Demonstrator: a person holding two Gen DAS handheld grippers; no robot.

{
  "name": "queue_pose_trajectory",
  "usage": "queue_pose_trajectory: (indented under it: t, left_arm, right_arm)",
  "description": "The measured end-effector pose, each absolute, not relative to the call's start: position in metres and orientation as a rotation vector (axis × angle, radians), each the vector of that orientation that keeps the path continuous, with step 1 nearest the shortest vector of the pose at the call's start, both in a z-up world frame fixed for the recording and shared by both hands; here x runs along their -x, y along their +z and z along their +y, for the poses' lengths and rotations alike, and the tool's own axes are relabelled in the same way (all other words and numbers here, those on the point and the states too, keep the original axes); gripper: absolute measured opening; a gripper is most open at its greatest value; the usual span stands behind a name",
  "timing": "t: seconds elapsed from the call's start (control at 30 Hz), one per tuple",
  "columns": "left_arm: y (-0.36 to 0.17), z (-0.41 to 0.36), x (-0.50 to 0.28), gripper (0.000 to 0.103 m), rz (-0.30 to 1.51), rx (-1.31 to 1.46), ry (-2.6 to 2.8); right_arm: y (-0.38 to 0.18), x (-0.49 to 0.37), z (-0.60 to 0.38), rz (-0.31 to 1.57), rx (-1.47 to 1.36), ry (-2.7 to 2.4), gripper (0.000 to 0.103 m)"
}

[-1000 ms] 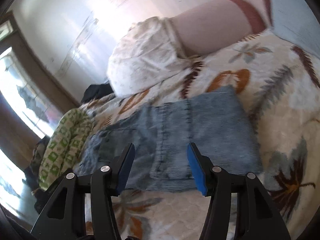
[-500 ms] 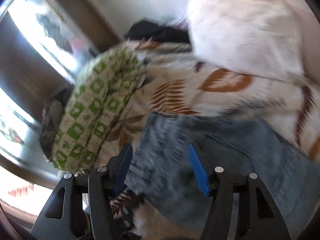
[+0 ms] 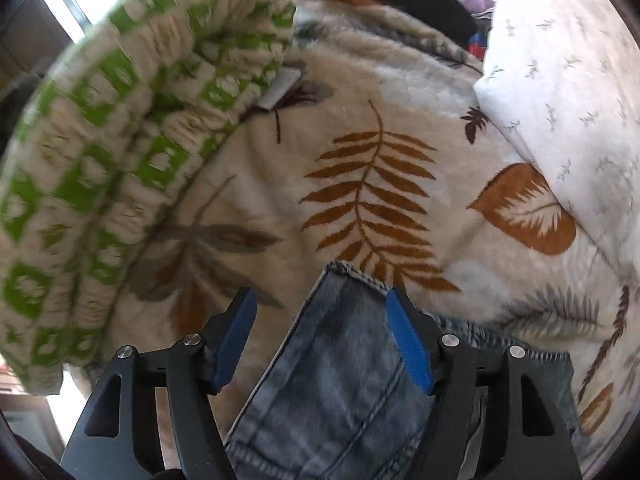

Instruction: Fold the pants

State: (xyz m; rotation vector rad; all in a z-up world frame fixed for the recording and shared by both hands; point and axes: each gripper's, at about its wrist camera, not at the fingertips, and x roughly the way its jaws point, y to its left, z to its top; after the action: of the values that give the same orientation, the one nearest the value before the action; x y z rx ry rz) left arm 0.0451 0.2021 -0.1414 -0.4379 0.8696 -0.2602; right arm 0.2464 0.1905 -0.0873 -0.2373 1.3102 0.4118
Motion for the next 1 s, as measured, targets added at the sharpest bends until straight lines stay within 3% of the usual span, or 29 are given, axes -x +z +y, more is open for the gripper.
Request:
queue_pose_trajectory:
  t: [0.1,0.17,0.2,0.23,0.3,0.43,0.67,1.0]
  left_arm:
    - [-0.142,0.201,-0.045,0.021,0.87,0.441,-0.268]
    - [-0.142,0.202,-0.047,0.02,0.868,0.444,-0.27]
    - [-0.142,0.201,-0.048,0.02,0.867,0.441,-0.272]
    - [-0.142,0.2,-0.049,0.019,0.865,0.439,-0.273]
    - [-0.139,0.199,-0.048,0.018,0.853,0.438,-0.282]
    - [-0.129,0.194,-0.042,0.017,0.8,0.411,-0.314]
    - [-0.093,0.169,-0.021,0.017,0.664,0.355,-0.461]
    - [-0.054,0.017,0.029,0.014,0.583,0.112,-0.749]
  right_arm:
    - [-0.107,-0.25,0.196,1.329,0.327,0.362,0.066]
    - [-0.115,-0.25,0.192,1.329,0.334,0.348,0.052]
    - [-0.117,-0.25,0.19,1.34,0.32,0.351,0.036]
    - [-0.118,-0.249,0.187,1.345,0.309,0.354,0.028]
    - [-0.111,-0.244,0.181,1.318,0.31,0.357,0.019]
    - [-0.078,-0.235,0.151,1.242,0.232,0.357,0.013]
    - [-0.011,-0.196,0.074,1.116,0.084,0.357,0.012]
    - [0.033,-0.124,-0.118,0.957,-0.147,0.229,0.011]
